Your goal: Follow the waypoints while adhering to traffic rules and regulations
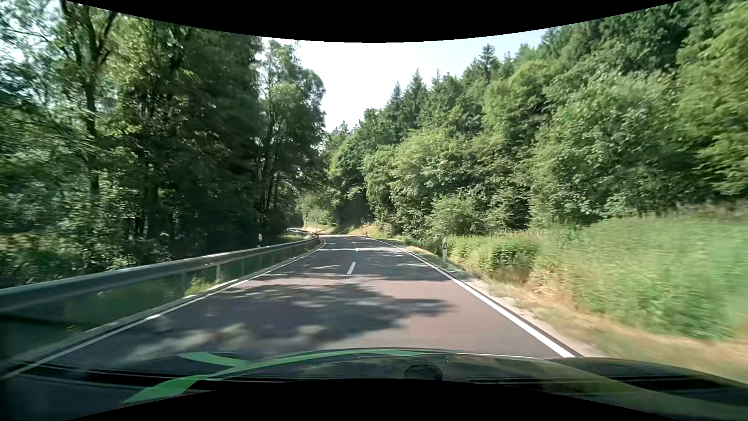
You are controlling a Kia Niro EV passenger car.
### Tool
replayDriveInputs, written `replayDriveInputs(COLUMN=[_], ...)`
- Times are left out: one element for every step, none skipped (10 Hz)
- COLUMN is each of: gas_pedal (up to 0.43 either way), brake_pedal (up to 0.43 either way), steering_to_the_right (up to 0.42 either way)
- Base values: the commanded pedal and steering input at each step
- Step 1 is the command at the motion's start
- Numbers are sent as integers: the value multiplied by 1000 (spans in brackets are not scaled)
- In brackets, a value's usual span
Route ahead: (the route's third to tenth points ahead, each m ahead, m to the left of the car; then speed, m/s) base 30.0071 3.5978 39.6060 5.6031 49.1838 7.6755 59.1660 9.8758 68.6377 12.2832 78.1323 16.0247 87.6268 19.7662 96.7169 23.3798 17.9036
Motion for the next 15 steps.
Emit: replayDriveInputs(gas_pedal=[118, 118, 118, 118, 110, 98, 98, 110, 130, 138, 157, 169, 177, 177, 177], brake_pedal=[0, 0, 0, 0, 0, 0, 0, 0, 0, 0, 0, 0, 0, 0, 0], steering_to_the_right=[-21, -21, -21, -21, -23, -23, -23, -24, -24, -24, -25, -26, -28, -29, -29])
